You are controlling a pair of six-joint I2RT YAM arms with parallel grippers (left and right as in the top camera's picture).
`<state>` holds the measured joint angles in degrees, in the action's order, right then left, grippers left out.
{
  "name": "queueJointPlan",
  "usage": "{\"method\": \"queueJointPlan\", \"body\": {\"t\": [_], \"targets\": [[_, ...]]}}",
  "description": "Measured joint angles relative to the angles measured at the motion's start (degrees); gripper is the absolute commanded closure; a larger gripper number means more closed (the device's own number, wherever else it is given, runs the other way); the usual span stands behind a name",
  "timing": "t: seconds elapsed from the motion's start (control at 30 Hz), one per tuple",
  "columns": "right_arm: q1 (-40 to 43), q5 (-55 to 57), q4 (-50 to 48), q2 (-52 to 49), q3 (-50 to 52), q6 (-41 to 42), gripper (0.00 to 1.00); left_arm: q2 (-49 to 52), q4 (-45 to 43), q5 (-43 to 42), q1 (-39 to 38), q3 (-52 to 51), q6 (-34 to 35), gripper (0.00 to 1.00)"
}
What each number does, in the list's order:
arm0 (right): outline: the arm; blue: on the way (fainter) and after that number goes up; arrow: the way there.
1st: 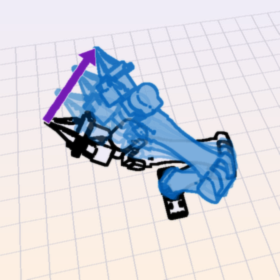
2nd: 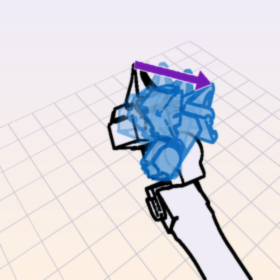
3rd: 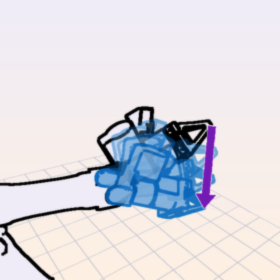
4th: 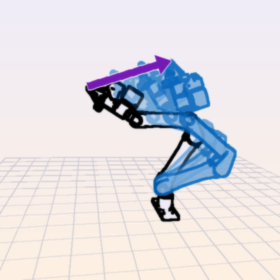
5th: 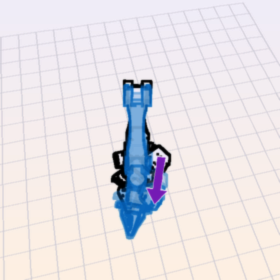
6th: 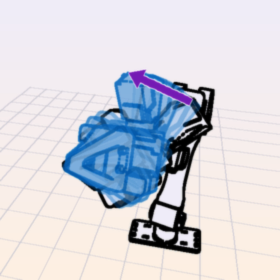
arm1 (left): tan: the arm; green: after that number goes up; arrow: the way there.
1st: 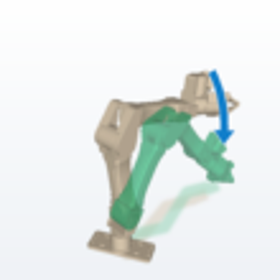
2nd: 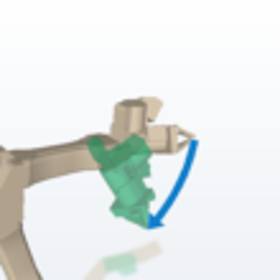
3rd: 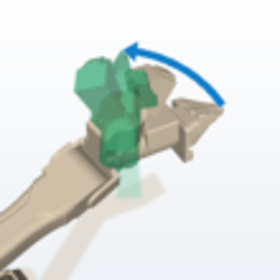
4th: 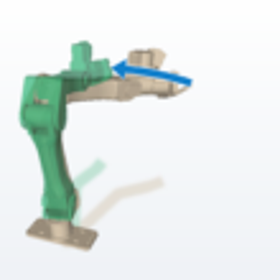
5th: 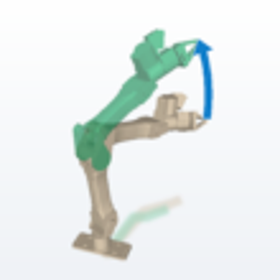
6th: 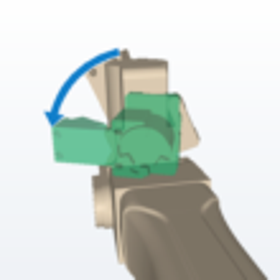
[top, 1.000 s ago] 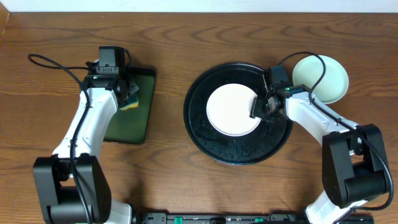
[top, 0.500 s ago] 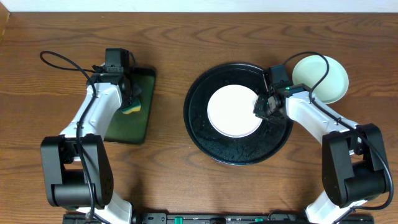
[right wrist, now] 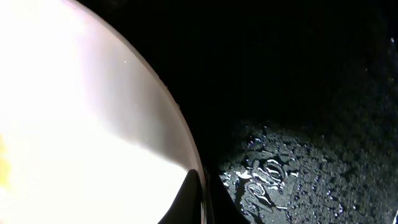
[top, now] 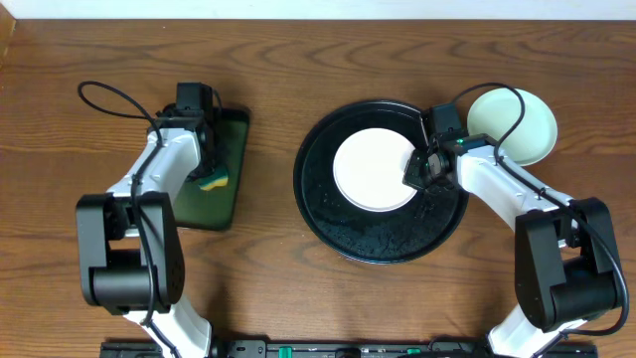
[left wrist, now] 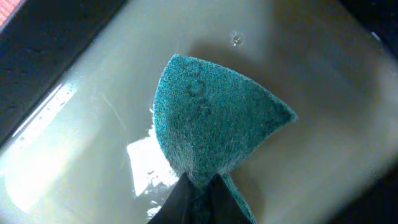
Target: Clean dirty plates on tray and stack at the side
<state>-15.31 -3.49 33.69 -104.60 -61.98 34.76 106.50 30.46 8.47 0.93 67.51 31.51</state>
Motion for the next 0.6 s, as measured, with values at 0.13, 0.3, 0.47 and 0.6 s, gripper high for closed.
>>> {"method": "queueJointPlan", "body": {"t": [0.13, 0.3, 0.47, 0.6], "targets": [[0.0, -0.07, -0.42, 0.0, 0.0, -2.82, 0.99, 0.72, -1.33, 0.15, 0.0, 0.0, -0.24, 0.93], [0.0, -0.35, -0.59, 0.0, 0.0, -3.82, 0.99, 2.32, -2.43, 0.92, 0.0, 0.02, -0.46, 0.93], [0.0, -0.42, -0.7, 0.0, 0.02, -4.48, 0.99, 1.31, -2.14, 0.83, 0.04, 0.02, -1.16, 0.93], [0.0, -0.5, -1.05, 0.0, 0.0, -5.33, 0.99, -3.85, -0.83, 0.61, 0.04, -0.37, -1.55, 0.93]]}}
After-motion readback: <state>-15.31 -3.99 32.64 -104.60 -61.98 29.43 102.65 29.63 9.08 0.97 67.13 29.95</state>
